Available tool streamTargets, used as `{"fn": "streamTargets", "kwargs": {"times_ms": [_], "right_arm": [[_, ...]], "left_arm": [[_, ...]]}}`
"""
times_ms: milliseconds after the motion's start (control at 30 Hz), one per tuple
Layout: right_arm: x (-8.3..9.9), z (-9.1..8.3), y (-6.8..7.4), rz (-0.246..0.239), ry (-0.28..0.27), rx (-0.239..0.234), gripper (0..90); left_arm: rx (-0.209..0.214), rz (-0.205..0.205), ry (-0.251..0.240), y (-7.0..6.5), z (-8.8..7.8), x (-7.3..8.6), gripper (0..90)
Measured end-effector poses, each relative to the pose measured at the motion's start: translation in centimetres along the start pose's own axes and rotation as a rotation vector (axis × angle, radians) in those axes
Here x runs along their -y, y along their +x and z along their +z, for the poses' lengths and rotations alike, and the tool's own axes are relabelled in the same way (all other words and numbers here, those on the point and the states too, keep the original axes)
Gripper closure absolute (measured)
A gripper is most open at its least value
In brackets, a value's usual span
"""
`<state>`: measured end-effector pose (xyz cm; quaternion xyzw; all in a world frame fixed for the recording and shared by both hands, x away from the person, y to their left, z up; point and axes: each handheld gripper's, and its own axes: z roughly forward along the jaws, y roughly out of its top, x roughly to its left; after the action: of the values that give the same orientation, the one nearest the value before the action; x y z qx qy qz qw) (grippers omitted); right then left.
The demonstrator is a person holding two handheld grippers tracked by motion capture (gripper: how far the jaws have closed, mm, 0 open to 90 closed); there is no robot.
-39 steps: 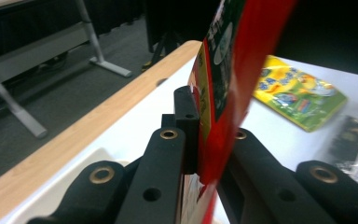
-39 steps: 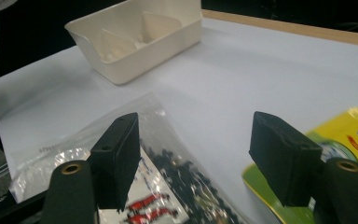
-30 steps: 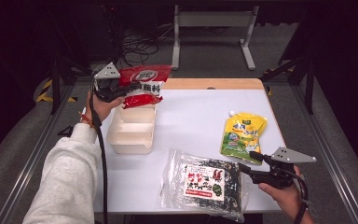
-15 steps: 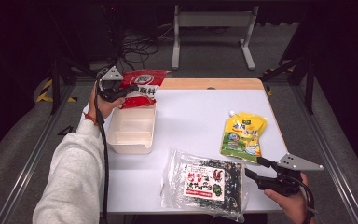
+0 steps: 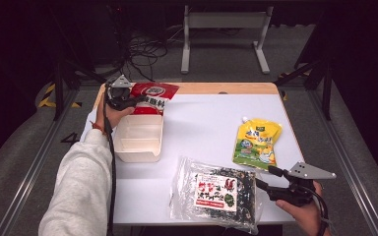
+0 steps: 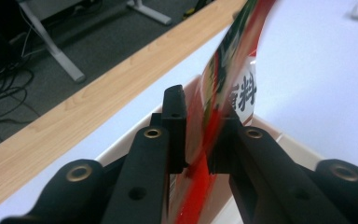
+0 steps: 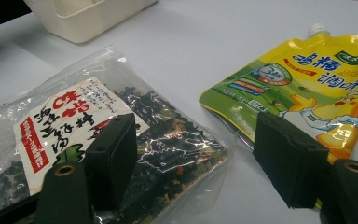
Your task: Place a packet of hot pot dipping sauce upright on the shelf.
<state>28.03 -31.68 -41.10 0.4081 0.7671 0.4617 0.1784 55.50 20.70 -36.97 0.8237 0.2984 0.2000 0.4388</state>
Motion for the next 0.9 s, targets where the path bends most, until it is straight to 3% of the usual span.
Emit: {"fn": "streamTargets", "kwargs": {"times_ms": [200,267,333,367,533,767,833,867,900], "right_arm": [[-0.2,0.1,0.0,-0.013,0.008,0.002,31.3],[-0.2,0.3,0.1,-0.019,0.013,0.001,31.8],[-0.3,0.6,0.1,-0.027,0.02,-0.003,34.2],[-0.4,0.7,0.1,-0.037,0.023,-0.009,35.4],[-0.6,1.5,0.0,-0.072,0.04,0.002,39.9],[-0.9,1.8,-1.1,-0.058,0.039,0.028,43.9],[-1.0,1.8,-1.5,-0.047,0.036,0.04,45.8],[-1.0,1.8,-1.5,-0.047,0.036,0.04,45.8],[-1.1,1.8,-2.1,-0.038,0.033,0.053,47.2]], "left_arm": [[-0.008,-0.031,-0.046,-0.1,-1.9,0.5,73.9],[-0.038,-0.026,-0.068,-0.7,-2.6,0.6,70.8],[-0.021,-0.02,-0.09,-1.1,-3.2,0.6,68.6],[-0.029,-0.012,-0.109,-2.0,-4.2,0.7,66.6],[-0.031,0.001,-0.137,-3.8,-6.8,1.0,59.4],[-0.02,0.023,-0.139,-6.2,-8.5,1.7,47.0],[-0.019,0.026,-0.144,-7.5,-9.4,2.1,42.7],[-0.019,0.026,-0.144,-7.5,-9.4,2.1,40.0],[-0.021,0.042,-0.146,-8.5,-10.0,2.4,38.1]]}}
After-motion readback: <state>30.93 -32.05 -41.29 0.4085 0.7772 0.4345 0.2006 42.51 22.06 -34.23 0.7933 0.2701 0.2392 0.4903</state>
